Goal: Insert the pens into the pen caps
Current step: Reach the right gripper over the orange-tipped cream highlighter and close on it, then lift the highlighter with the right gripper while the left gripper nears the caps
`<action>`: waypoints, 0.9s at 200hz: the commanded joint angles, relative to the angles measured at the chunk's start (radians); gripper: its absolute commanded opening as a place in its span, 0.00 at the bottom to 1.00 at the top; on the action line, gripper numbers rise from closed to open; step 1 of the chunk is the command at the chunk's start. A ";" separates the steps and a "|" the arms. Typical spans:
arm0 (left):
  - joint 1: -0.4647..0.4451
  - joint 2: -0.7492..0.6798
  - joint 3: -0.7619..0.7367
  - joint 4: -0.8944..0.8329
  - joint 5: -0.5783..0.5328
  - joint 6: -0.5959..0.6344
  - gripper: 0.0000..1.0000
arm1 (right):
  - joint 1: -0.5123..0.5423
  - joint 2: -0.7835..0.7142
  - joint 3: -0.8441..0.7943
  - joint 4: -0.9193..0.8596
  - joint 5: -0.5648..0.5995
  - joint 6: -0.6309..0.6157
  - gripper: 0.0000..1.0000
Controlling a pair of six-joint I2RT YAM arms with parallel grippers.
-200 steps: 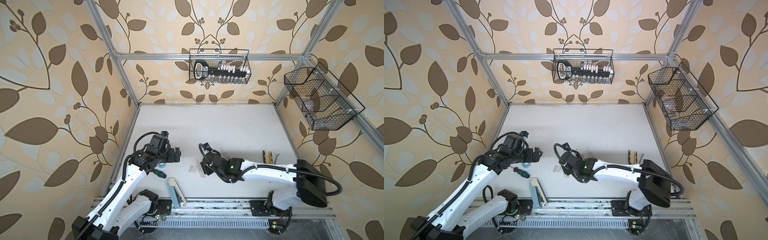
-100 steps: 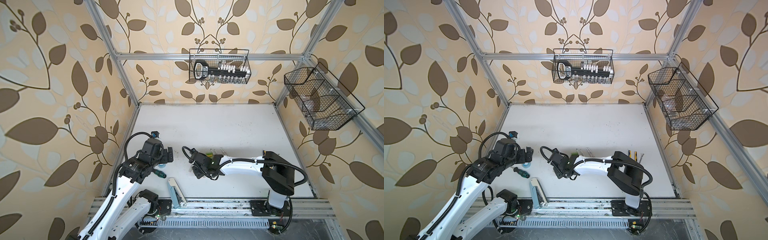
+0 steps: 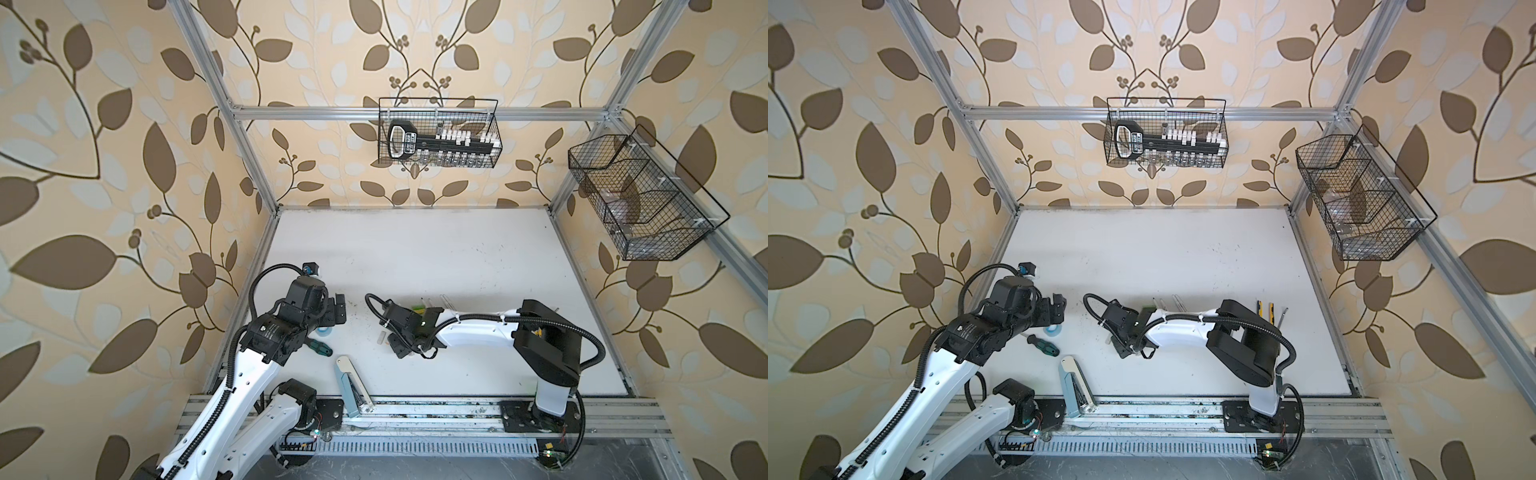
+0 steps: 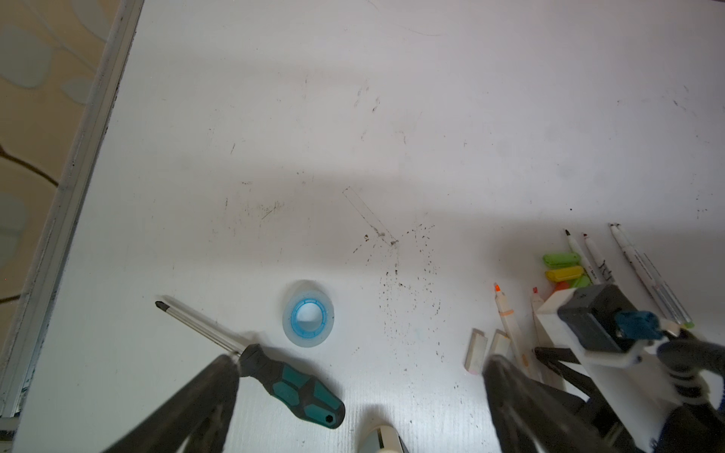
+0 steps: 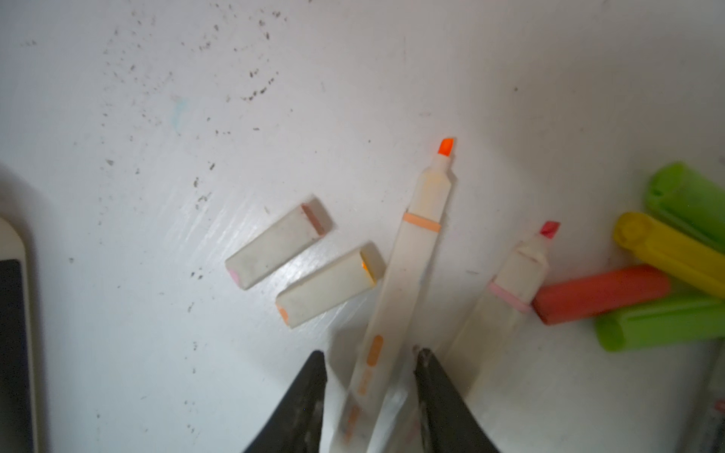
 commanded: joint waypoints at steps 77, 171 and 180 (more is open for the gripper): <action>-0.004 -0.006 0.037 -0.008 -0.022 0.004 0.99 | -0.008 0.075 0.073 -0.096 0.020 0.045 0.23; -0.005 0.001 0.029 0.023 0.113 0.015 0.99 | -0.006 -0.083 0.005 0.047 0.050 0.064 0.13; -0.006 0.006 0.024 0.039 0.159 0.004 0.99 | -0.005 -0.120 -0.019 0.077 0.052 0.062 0.13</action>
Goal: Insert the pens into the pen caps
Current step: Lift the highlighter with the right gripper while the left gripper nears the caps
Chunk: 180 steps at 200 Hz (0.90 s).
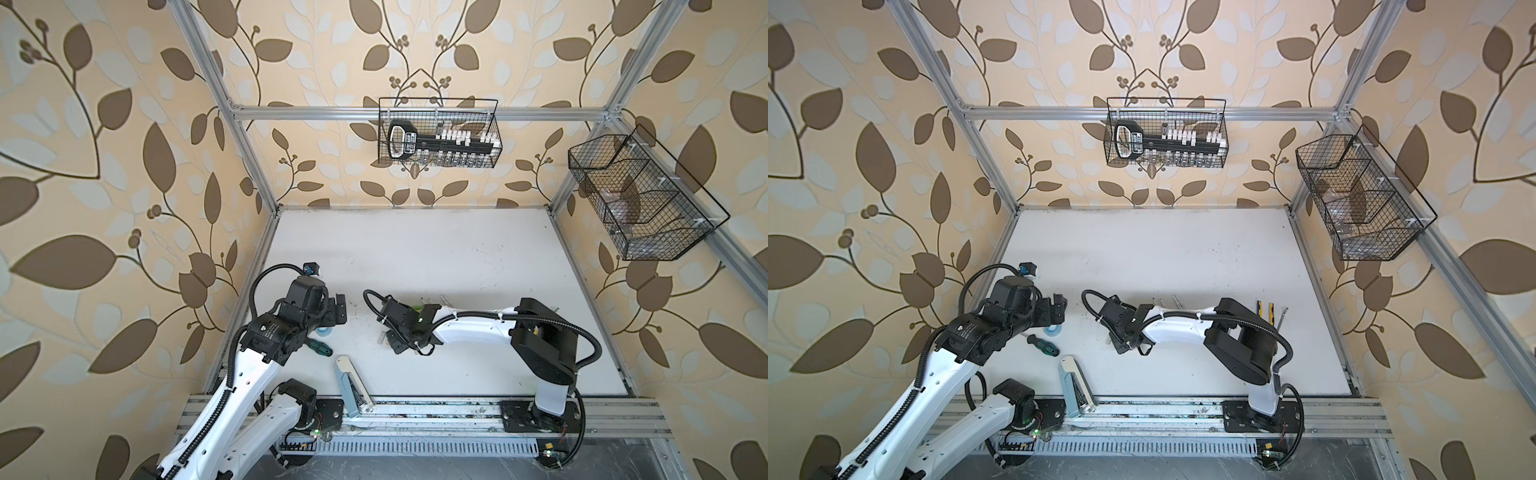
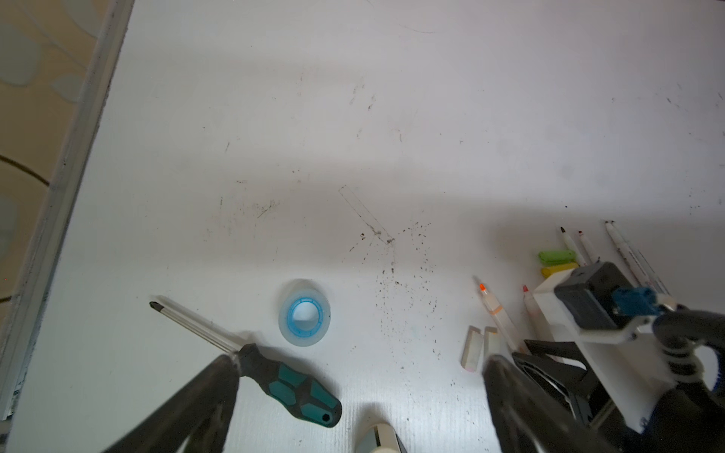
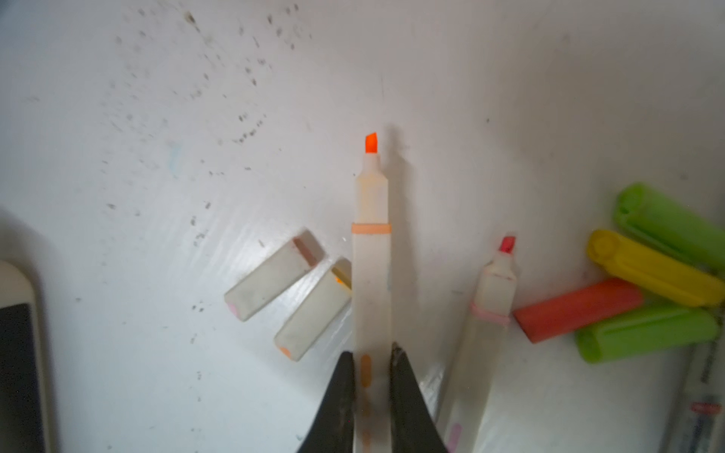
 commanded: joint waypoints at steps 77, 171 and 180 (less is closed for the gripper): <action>-0.075 0.135 -0.145 0.341 0.383 -0.287 0.99 | -0.048 -0.477 -0.375 0.164 0.097 0.035 0.11; -0.236 0.357 -0.227 0.542 0.442 -0.305 0.99 | -0.141 -0.943 -0.691 0.083 0.162 0.042 0.10; -0.242 0.376 -0.227 0.557 0.460 -0.303 0.99 | -0.143 -0.967 -0.702 0.073 0.167 0.049 0.10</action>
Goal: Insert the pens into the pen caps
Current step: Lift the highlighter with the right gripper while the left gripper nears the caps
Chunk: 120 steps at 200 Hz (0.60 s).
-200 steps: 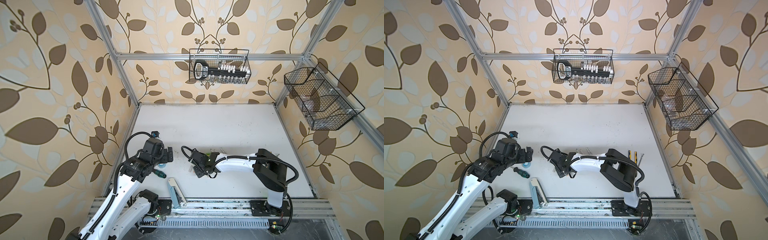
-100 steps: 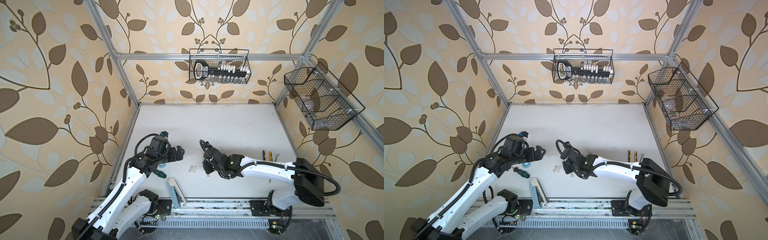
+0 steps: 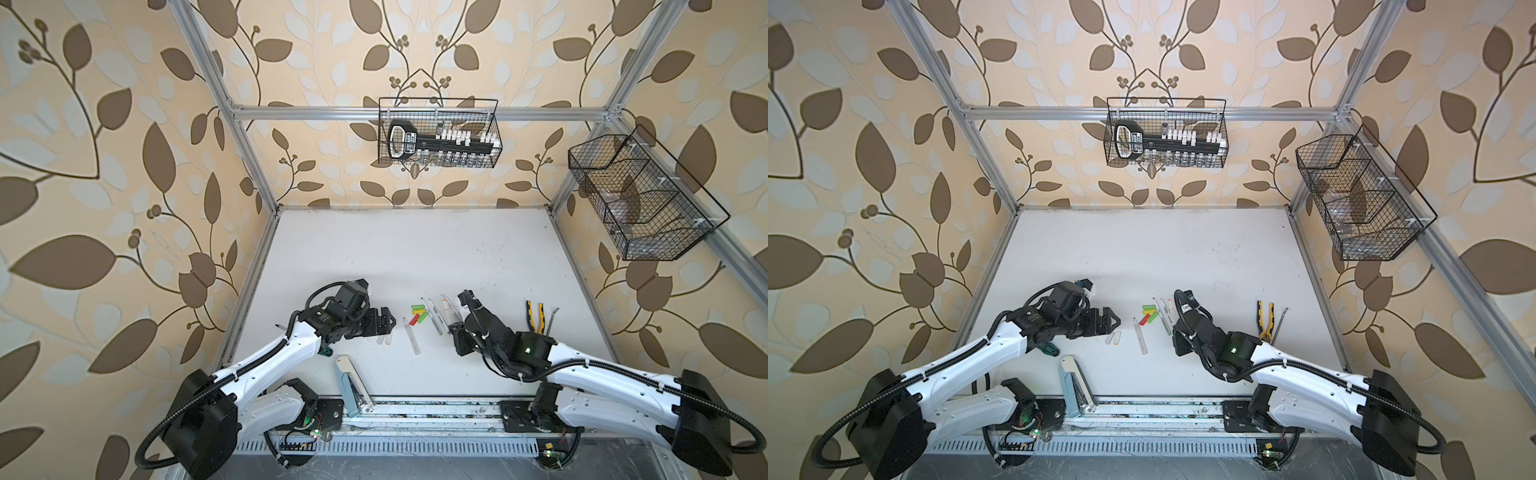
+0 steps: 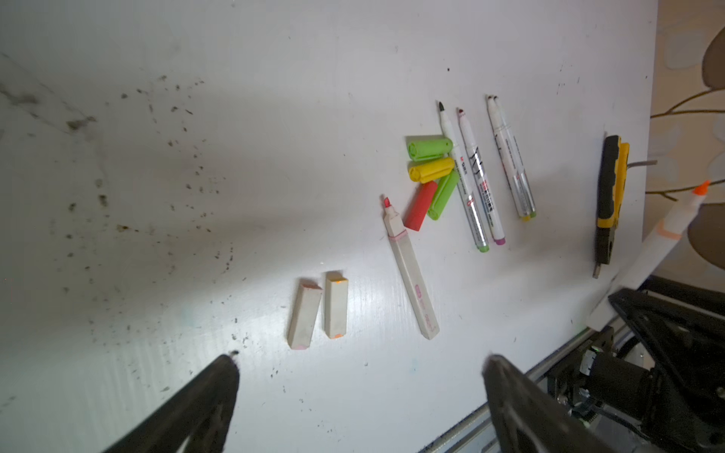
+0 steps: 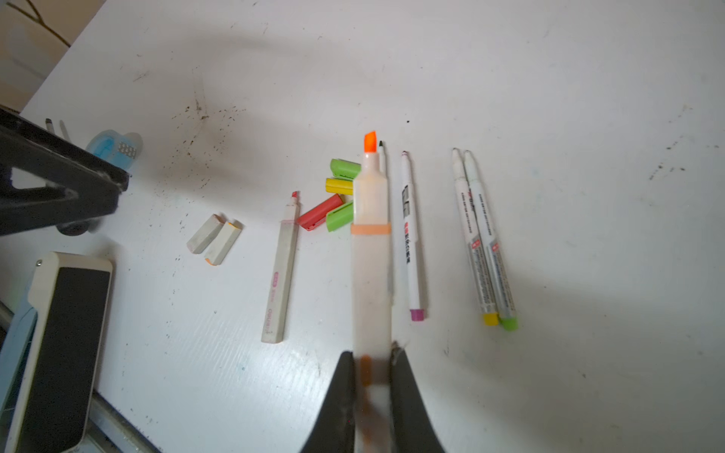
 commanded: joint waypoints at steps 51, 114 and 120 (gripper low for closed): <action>-0.033 0.137 0.012 0.147 0.106 0.002 0.99 | -0.006 -0.137 -0.076 -0.068 0.060 0.048 0.10; -0.062 0.263 0.051 0.153 0.130 0.032 0.99 | -0.011 -0.125 -0.067 -0.067 0.069 0.025 0.10; -0.066 0.267 0.054 0.152 0.129 0.034 0.99 | -0.014 -0.123 -0.067 -0.065 0.068 0.025 0.10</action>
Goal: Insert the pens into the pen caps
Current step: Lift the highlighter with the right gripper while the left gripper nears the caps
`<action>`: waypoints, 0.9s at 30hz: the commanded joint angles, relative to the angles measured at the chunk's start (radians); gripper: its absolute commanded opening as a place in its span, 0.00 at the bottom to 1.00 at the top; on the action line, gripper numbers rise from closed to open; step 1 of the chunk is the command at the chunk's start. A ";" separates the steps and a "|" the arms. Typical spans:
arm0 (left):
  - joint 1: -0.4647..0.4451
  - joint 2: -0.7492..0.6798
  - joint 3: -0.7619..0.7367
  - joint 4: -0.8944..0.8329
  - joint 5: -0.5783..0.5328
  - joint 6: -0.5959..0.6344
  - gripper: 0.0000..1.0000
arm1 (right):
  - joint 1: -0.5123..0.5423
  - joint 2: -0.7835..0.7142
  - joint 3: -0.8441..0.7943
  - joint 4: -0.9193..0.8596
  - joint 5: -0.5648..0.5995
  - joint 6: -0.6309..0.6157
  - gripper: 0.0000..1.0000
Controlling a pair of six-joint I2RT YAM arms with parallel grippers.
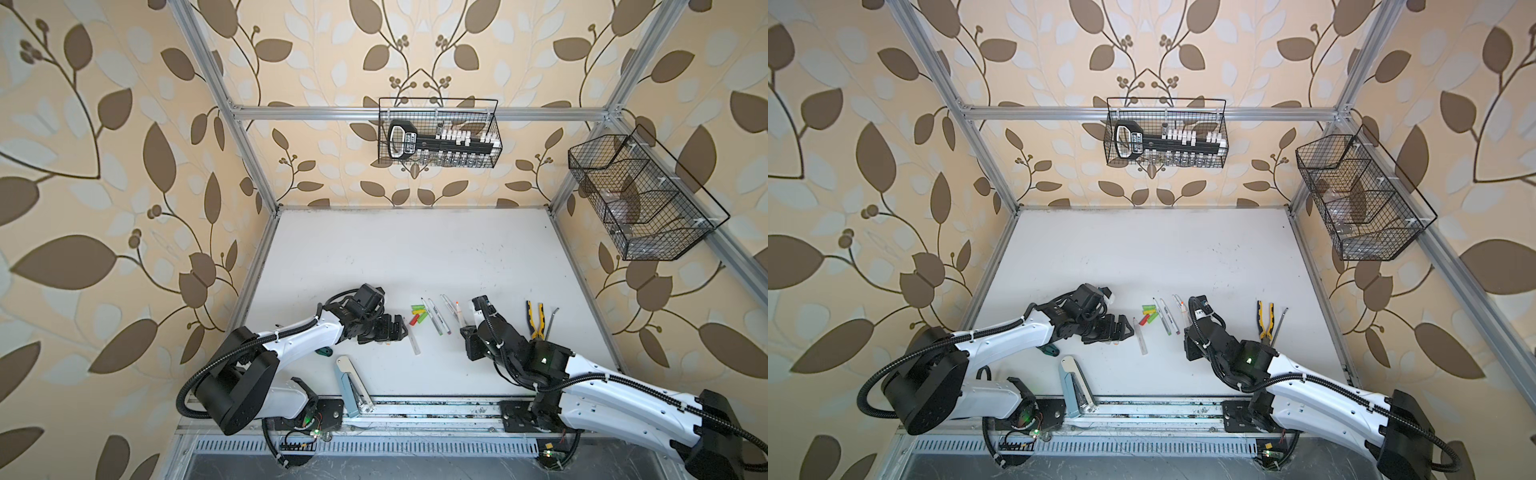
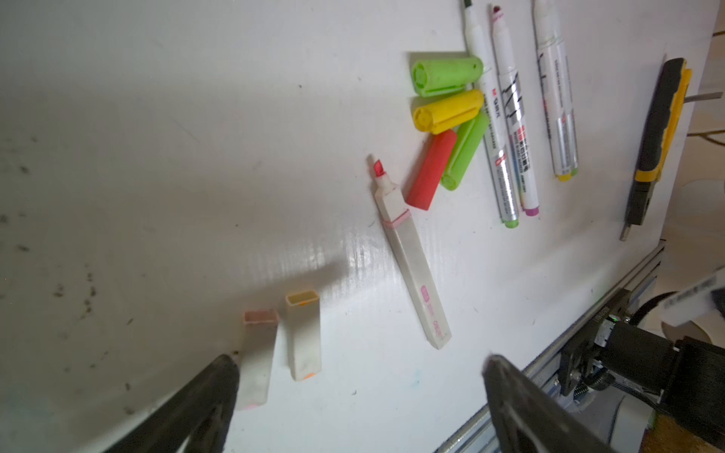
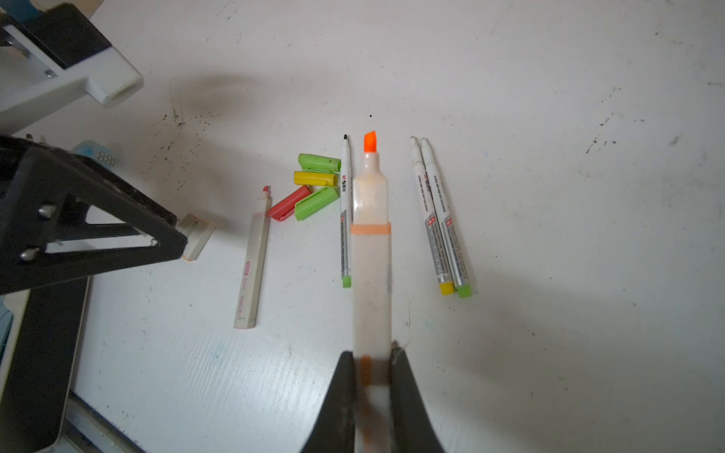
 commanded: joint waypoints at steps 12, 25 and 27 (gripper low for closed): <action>-0.041 -0.023 0.058 0.009 -0.020 0.059 0.99 | -0.030 0.030 0.000 0.016 0.006 -0.017 0.10; -0.040 0.033 0.074 0.007 -0.039 0.064 0.99 | -0.030 0.044 0.002 0.018 0.007 -0.013 0.10; -0.040 0.047 0.078 0.015 -0.029 0.069 0.99 | -0.030 0.042 -0.003 0.016 0.008 -0.007 0.10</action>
